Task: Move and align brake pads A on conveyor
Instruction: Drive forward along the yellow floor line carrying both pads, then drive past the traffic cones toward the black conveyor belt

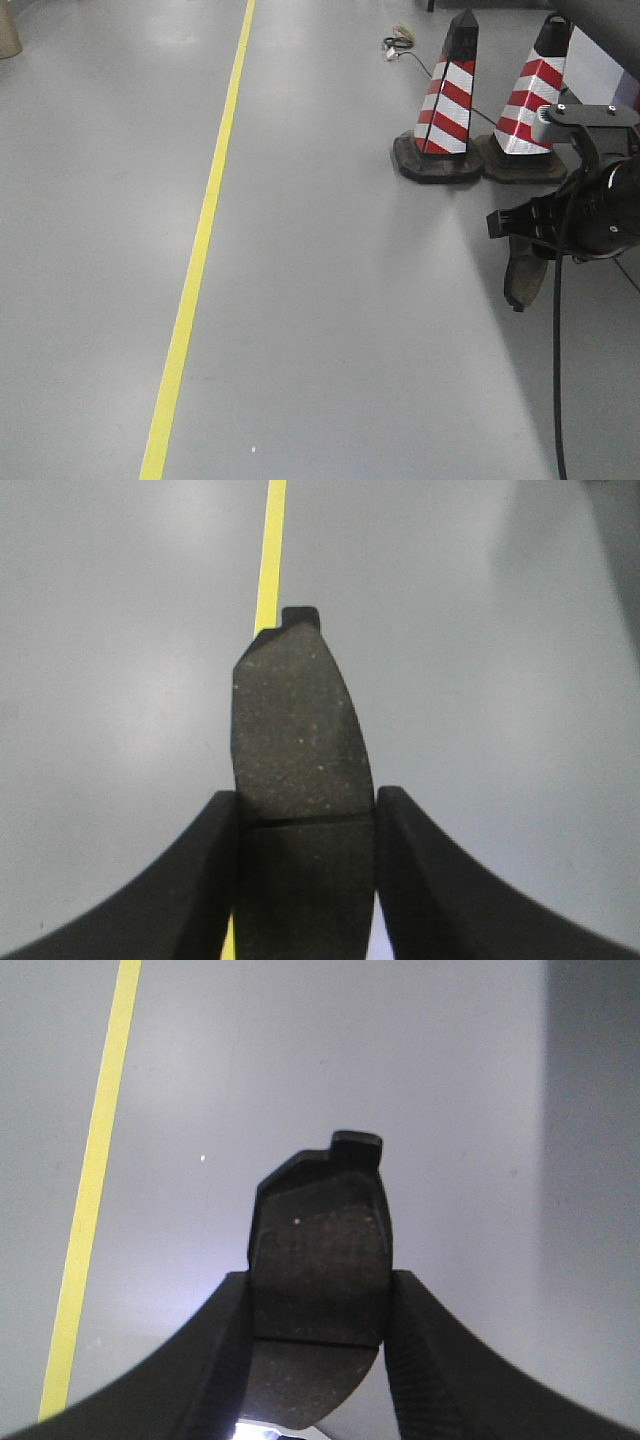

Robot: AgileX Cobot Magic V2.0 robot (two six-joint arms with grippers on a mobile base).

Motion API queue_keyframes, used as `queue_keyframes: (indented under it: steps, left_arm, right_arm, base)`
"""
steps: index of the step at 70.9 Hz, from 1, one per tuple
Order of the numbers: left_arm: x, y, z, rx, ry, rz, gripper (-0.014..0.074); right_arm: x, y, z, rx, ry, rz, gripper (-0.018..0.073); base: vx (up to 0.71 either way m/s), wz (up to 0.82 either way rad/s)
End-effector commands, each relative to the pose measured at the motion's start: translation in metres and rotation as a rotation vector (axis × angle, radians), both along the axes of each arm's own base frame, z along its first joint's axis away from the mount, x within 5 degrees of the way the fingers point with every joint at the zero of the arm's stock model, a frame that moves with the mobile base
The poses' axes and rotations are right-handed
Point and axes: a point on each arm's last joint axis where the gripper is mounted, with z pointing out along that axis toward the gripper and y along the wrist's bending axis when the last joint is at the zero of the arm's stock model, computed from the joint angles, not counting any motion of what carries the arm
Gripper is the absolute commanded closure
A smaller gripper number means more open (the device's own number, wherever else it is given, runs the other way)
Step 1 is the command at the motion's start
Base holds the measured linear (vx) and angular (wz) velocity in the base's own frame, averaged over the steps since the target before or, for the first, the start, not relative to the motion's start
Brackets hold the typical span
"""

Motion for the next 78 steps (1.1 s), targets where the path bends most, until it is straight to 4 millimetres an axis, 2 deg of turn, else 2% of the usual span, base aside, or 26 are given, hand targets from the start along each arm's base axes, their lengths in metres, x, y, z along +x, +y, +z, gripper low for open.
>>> queue_keyframes:
  steps: [1,78]
  left_arm:
    - [0.0031,-0.0012,0.0172,0.001,-0.118,-0.01,0.0478]
    - [0.0031,-0.0012,0.0172,0.001,-0.118,-0.01,0.0478]
  right_arm:
    - [-0.0008,-0.0007,0.0227,0.012,-0.121,0.002,0.0471]
    - [-0.0008,-0.0007,0.0227,0.012,-0.121,0.002,0.0471]
  base:
    - [0.49,-0.03]
    - [0.46,0.01]
